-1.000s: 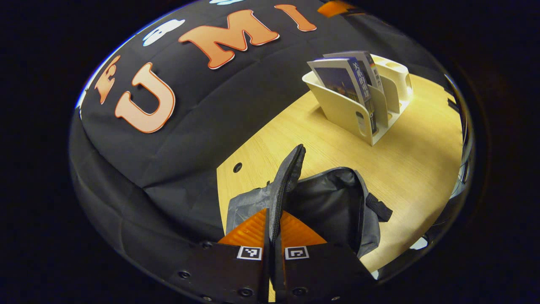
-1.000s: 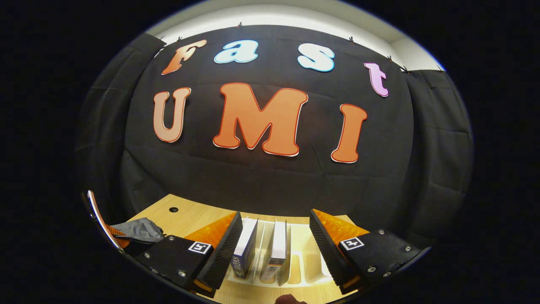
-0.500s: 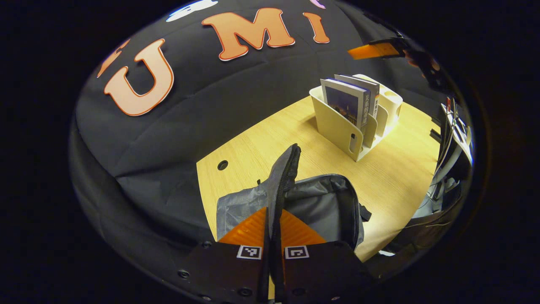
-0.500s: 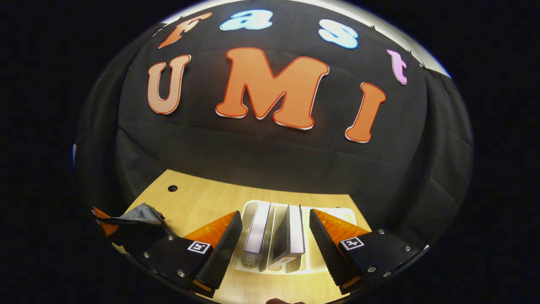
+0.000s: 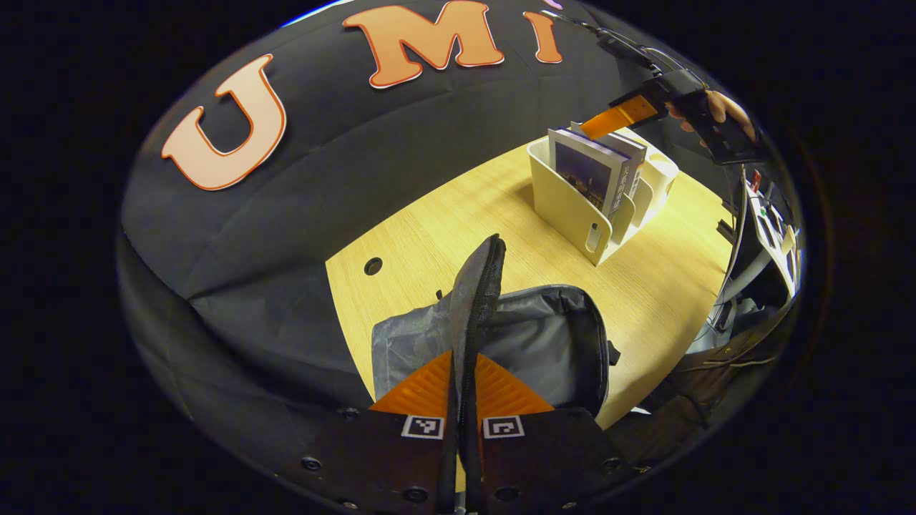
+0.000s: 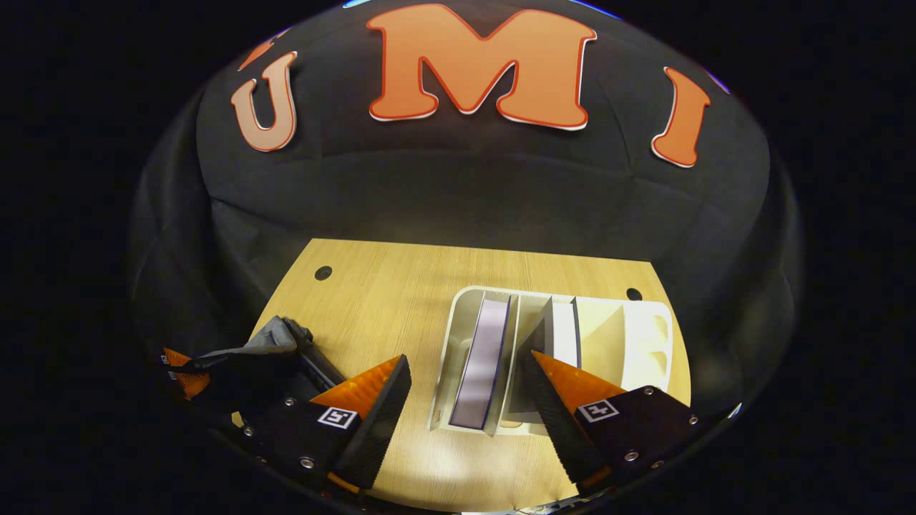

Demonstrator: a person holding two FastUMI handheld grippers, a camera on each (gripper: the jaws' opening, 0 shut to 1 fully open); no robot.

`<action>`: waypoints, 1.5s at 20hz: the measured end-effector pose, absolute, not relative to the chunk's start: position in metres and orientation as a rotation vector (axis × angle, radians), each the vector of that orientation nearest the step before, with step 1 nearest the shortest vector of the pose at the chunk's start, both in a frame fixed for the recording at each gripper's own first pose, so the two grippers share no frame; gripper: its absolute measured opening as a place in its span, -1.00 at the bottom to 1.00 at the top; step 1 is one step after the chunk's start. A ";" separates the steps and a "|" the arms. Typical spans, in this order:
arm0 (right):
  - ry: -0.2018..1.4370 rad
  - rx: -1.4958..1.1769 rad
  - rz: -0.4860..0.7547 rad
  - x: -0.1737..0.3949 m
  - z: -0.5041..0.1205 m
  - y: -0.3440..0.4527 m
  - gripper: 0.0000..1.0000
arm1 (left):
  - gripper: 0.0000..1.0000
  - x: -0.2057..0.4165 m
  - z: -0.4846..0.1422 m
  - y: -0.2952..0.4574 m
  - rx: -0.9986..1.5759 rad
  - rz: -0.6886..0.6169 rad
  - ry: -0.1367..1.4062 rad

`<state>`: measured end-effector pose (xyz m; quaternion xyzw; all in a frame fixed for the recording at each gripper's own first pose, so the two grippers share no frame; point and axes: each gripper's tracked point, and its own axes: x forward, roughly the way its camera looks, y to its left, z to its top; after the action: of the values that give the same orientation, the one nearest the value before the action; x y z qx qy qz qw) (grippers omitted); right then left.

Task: Open the schoolbag, grab two books from the bookshelf and put them into the schoolbag.

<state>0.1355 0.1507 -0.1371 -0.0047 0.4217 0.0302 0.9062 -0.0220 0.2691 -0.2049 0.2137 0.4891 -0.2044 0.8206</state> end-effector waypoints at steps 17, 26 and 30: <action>1.236 0.176 -0.060 0.162 -0.209 0.135 -0.16 | -0.89 -0.020 -0.211 0.261 0.486 -0.361 1.098; 1.132 0.375 -0.001 0.147 -0.123 0.115 -0.35 | -0.89 -0.024 -0.211 0.261 0.481 -0.355 1.104; 1.058 0.419 0.028 0.133 -0.084 0.102 -0.36 | -0.89 -0.026 -0.211 0.262 0.475 -0.357 1.101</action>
<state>0.1329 0.1024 -0.0837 0.1982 0.5008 0.0133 0.8424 -0.0256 0.2617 -0.2111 0.2225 0.5152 -0.1671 0.8107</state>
